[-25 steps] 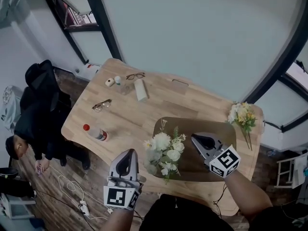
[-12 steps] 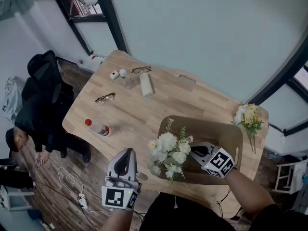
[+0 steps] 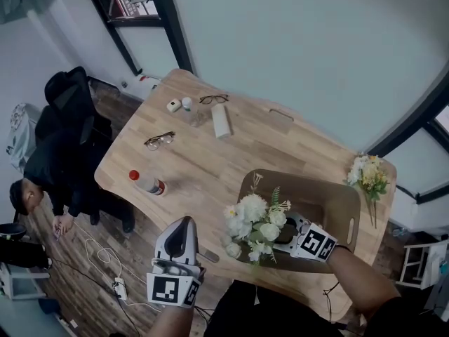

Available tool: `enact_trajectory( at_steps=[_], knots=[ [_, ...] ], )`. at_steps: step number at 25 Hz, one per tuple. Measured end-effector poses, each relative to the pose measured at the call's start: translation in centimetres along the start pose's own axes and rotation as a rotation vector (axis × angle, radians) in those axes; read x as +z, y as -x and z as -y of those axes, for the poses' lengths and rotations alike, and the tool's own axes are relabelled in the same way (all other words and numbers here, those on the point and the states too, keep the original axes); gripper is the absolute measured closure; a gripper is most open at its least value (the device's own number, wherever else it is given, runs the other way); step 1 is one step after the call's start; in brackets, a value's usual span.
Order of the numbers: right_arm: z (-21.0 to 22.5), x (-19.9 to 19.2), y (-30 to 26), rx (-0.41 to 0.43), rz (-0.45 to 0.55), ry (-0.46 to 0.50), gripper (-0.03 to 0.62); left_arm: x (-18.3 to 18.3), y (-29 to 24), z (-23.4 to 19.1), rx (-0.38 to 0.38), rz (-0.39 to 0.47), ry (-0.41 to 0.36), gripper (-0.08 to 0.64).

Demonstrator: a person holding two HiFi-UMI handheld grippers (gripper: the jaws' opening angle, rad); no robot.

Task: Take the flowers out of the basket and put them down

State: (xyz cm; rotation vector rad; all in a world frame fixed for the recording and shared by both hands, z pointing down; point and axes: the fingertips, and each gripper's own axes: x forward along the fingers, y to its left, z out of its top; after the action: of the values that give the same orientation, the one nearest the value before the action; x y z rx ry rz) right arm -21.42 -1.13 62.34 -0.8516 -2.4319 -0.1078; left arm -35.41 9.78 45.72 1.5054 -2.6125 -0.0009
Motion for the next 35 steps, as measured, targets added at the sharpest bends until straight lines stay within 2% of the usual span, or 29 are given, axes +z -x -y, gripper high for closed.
enact_trajectory(
  at_steps=[8, 18, 24, 35],
  knots=[
    [-0.2, 3.1, -2.9, 0.002, 0.071, 0.069, 0.304, 0.3, 1.2, -1.4, 0.028, 0.000, -0.006, 0.557],
    [-0.5, 4.7, -3.1, -0.009, 0.109, 0.041, 0.318, 0.5, 3.0, -2.9, 0.067, 0.004, -0.006, 0.557],
    [0.7, 6.6, -1.0, -0.088, 0.142, -0.008, 0.319, 1.4, 2.1, -2.0, 0.033, 0.024, -0.004, 0.557],
    [2.1, 7.9, 4.6, -0.259, 0.139, -0.059, 0.319, 3.2, 0.4, 1.8, -0.066, 0.069, -0.021, 0.557]
  ],
)
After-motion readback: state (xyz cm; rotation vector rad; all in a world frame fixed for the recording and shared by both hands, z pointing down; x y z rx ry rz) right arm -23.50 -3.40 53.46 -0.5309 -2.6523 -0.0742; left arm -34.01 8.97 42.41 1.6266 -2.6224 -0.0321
